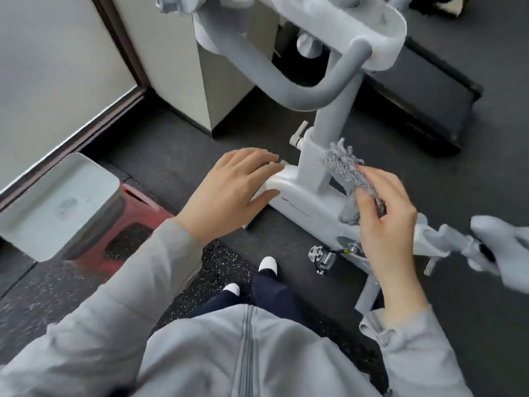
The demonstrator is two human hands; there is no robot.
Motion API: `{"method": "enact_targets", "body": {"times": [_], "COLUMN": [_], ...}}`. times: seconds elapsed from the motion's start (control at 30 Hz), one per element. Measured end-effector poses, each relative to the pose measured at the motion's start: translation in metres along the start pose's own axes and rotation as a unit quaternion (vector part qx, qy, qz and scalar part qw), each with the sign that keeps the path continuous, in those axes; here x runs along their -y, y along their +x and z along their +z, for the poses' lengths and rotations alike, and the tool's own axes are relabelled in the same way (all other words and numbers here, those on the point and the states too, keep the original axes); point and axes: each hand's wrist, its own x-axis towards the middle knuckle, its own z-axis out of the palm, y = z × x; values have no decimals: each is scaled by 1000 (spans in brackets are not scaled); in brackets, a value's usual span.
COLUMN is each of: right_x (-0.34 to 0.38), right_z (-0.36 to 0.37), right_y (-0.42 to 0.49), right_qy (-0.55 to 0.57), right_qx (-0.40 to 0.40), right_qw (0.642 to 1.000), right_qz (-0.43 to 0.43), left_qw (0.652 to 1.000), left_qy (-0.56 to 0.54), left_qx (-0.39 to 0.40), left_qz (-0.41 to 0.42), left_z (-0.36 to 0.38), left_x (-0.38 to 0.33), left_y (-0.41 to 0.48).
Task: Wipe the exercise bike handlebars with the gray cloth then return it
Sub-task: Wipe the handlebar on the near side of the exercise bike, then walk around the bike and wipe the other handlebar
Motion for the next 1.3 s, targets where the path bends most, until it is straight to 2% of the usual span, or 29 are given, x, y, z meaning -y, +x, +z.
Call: {"method": "enact_targets", "body": {"times": [0.23, 0.4, 0.5, 0.6, 0.7, 0.8, 0.93, 1.3], "right_x": [-2, 3, 5, 5, 3, 1, 0, -8], "right_z": [0, -13, -27, -42, -63, -83, -122, -211], "right_y": [-109, -171, -202, -231, -267, -307, -369, -525], "right_qy": [-13, -22, -11, -9, -22, -21, -15, -24], "right_qx": [-52, -124, -171, -214, -260, -299, -345, -453], "right_qw": [992, 974, 959, 944, 926, 904, 875, 778], "right_qz": [118, 187, 226, 249, 273, 304, 339, 435], "left_qw": [990, 968, 939, 897, 857, 839, 836, 804], "left_qy": [-14, -15, 3, 49, 110, 145, 158, 176], "left_qx": [137, 246, 340, 440, 504, 524, 526, 537], "left_qz": [25, 50, 45, 22, 11, 7, 16, 187], "left_z": [49, 101, 132, 155, 171, 181, 197, 255], "left_x": [-13, -30, -34, -30, -33, -50, -105, -292], "left_y": [-45, -68, -81, -96, -111, -125, -146, -182]}}
